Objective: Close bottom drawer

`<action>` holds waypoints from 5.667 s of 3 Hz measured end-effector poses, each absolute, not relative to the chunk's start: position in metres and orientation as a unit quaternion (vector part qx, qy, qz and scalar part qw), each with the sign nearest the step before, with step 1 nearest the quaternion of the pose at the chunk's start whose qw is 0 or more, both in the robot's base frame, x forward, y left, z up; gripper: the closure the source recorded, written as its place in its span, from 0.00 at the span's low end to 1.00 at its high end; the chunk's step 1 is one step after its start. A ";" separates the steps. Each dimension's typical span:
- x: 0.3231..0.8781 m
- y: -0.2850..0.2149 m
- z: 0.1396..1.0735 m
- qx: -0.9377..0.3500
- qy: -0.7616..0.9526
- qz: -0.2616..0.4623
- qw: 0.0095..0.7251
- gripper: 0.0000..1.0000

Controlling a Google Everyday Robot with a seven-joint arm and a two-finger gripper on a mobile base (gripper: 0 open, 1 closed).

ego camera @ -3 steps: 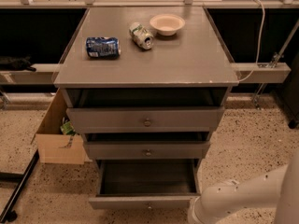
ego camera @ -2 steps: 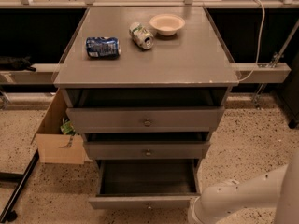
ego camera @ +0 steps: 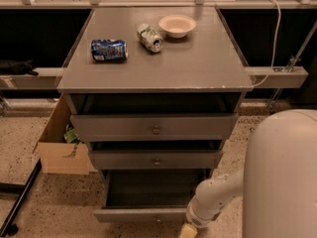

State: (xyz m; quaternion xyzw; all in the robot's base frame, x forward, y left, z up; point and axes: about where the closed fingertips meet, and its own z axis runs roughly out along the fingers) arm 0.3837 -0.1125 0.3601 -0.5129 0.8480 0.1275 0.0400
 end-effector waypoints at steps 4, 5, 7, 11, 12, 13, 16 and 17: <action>0.384 -0.112 0.360 -0.513 0.848 0.128 0.040 0.85; 0.384 -0.112 0.359 -0.514 0.848 0.127 0.039 1.00; 0.401 -0.120 0.341 -0.552 0.822 0.140 0.005 1.00; 0.440 -0.098 0.350 -0.680 0.733 0.023 -0.022 1.00; 0.447 -0.081 0.349 -0.706 0.708 0.003 -0.026 1.00; 0.447 -0.081 0.349 -0.706 0.708 0.003 -0.026 1.00; 0.399 -0.142 0.313 -0.663 0.745 0.021 -0.066 1.00; 0.371 -0.158 0.300 -0.657 0.750 0.055 -0.060 1.00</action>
Offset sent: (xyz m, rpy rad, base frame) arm 0.0000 0.0000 0.0000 0.0000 0.0000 0.0000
